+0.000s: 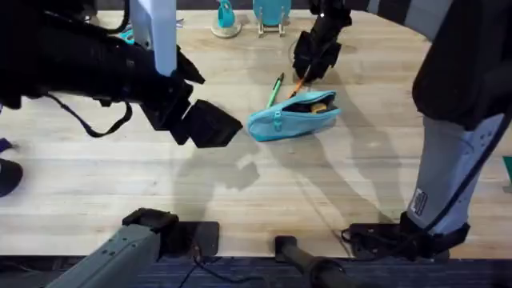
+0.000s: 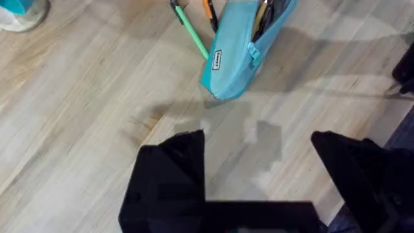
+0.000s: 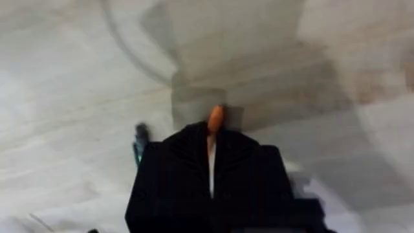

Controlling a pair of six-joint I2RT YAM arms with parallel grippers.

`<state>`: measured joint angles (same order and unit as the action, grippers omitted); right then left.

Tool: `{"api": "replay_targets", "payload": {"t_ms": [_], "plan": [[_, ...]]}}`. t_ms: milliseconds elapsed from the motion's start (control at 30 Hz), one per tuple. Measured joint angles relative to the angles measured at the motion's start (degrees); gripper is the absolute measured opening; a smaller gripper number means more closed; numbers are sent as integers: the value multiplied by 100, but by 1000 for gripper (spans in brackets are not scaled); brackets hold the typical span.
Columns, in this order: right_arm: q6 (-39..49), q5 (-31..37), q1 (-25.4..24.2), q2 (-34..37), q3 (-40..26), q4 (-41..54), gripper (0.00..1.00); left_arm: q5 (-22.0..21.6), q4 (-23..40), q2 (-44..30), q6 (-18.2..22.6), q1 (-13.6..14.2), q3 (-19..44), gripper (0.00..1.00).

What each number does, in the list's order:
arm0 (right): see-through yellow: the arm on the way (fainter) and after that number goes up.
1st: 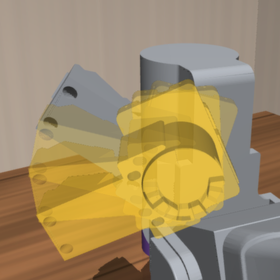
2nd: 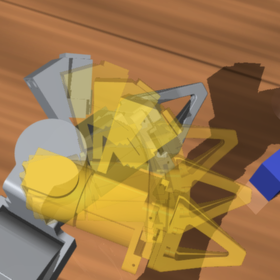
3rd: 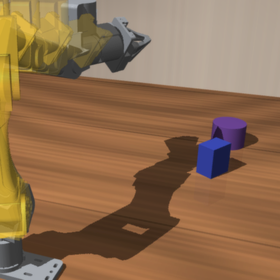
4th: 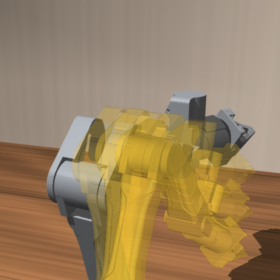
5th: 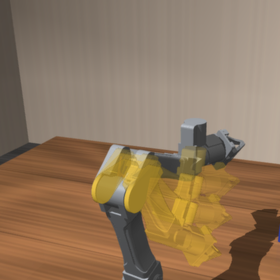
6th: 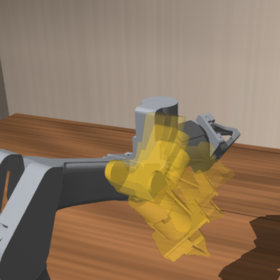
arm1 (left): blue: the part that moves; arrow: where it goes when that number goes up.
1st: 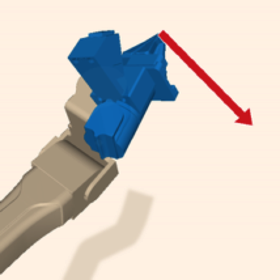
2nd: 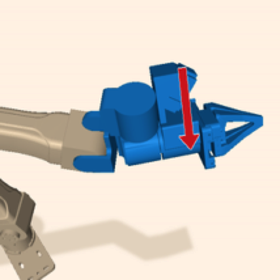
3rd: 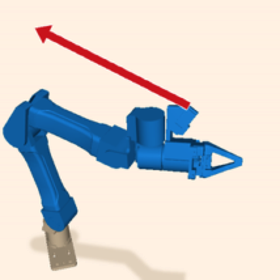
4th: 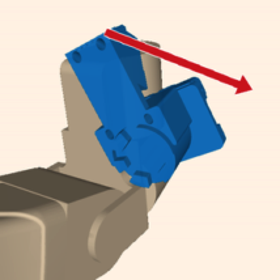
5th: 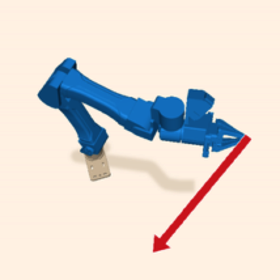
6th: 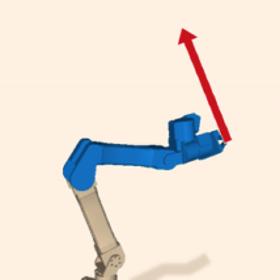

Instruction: Unzip the bag, pick up the pens from the table one at a time and place them inside, then zip the bag closed.

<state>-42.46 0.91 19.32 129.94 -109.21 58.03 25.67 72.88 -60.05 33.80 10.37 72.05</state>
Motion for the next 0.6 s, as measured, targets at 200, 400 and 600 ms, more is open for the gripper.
{"api": "replay_targets", "payload": {"t_ms": [200, 400, 600], "plan": [[0, -105, -65, 244, -555, 673, 30, 0, 0, 0, 0, 0, 0, 996], [0, -123, -97, 280, -1447, 823, 31, 0, 0, 0, 2, 0, 0, 996], [0, 55, -97, 280, -2399, 1262, 31, 0, 0, 0, 0, 0, 0, 995]]}}
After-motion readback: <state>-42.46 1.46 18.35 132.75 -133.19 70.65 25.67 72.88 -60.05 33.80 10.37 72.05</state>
